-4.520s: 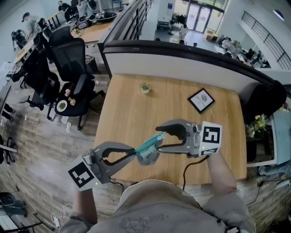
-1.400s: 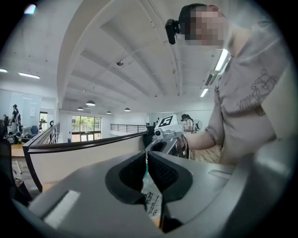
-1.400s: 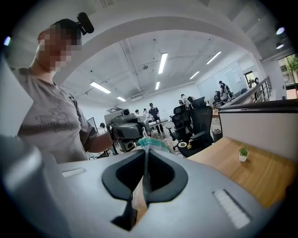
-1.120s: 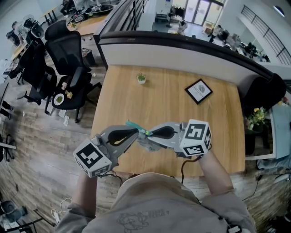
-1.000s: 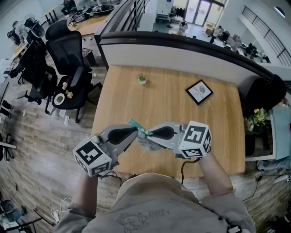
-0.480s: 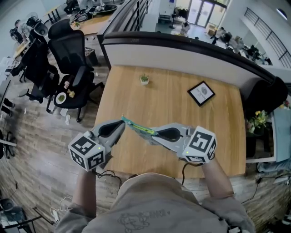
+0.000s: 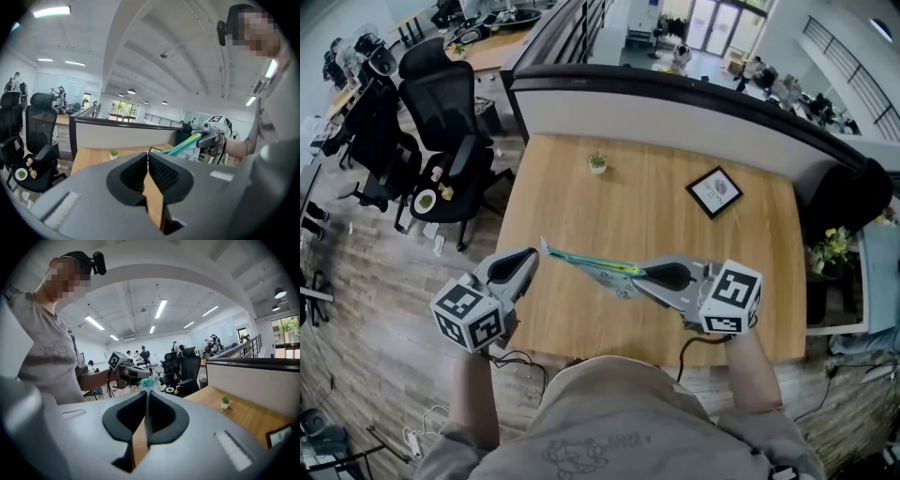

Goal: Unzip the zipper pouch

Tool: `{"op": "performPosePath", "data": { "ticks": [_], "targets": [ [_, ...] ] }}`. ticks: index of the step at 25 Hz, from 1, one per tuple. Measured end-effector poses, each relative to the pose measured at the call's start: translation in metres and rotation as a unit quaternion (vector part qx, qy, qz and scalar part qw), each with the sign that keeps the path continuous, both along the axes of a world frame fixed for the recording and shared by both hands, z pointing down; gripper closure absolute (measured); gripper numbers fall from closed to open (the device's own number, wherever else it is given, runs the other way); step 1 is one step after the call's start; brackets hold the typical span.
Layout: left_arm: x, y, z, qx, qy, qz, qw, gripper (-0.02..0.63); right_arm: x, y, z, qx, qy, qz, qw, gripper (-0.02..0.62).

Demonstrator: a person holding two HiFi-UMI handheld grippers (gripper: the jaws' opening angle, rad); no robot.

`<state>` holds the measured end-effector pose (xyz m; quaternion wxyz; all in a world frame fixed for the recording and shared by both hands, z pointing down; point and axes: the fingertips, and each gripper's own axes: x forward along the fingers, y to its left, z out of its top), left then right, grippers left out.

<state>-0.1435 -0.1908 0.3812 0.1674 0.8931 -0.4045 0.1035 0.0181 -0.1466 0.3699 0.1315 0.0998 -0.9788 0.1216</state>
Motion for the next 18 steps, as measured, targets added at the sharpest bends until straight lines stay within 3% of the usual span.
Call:
{"op": "performPosePath", "data": {
  "ticks": [5,11,18],
  "targets": [
    [0.004,0.003,0.002,0.000,-0.007,-0.007,0.9999,0.586,0.005,-0.004,-0.009,-0.017,-0.021,0.028,0.999,0.581],
    [-0.015,-0.006,-0.022,0.055,-0.012,-0.071,0.9959,0.589,0.022,-0.030,-0.039,-0.006,-0.057,0.123,0.991,0.581],
    [-0.021,-0.011,-0.075,0.144,-0.027,-0.118,0.9821,0.589,0.052,-0.055,-0.100,0.051,-0.117,0.281,0.951,0.581]
  ]
}}
